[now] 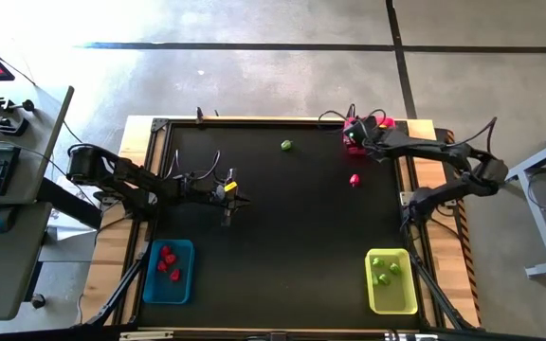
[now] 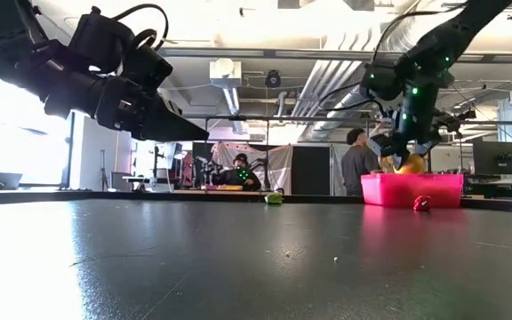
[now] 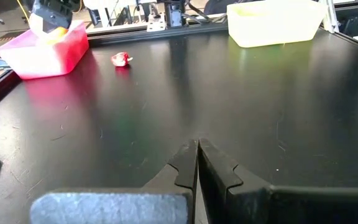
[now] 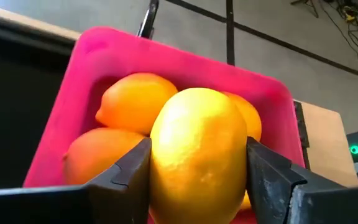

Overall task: Sort produce into baskets
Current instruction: Put the lemon into the red bin

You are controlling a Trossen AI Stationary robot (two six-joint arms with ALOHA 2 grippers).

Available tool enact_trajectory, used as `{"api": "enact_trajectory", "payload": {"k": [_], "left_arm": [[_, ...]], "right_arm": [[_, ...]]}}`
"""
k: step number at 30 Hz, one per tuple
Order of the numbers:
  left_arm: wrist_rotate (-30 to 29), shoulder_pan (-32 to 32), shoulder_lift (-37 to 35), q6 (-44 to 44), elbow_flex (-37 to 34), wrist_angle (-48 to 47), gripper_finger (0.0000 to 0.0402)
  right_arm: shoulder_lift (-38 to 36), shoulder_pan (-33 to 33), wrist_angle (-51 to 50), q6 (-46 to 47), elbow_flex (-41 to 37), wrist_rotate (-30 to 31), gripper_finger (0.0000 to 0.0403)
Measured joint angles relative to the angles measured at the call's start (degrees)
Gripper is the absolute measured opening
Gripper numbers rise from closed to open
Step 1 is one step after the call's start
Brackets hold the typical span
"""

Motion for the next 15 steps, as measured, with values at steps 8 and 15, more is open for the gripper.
{"api": "enact_trajectory", "payload": {"k": [8,15], "left_arm": [[0.0,0.0,0.0,0.0,0.0,0.0,0.0],[0.0,0.0,0.0,-0.3,0.0,0.0,0.0]], "right_arm": [[0.0,-4.8,5.9,-4.4,-0.7,-2.9,0.0183],[4.1,-7.2,7.2,-7.4,-0.7,-5.2,0.0198]]}}
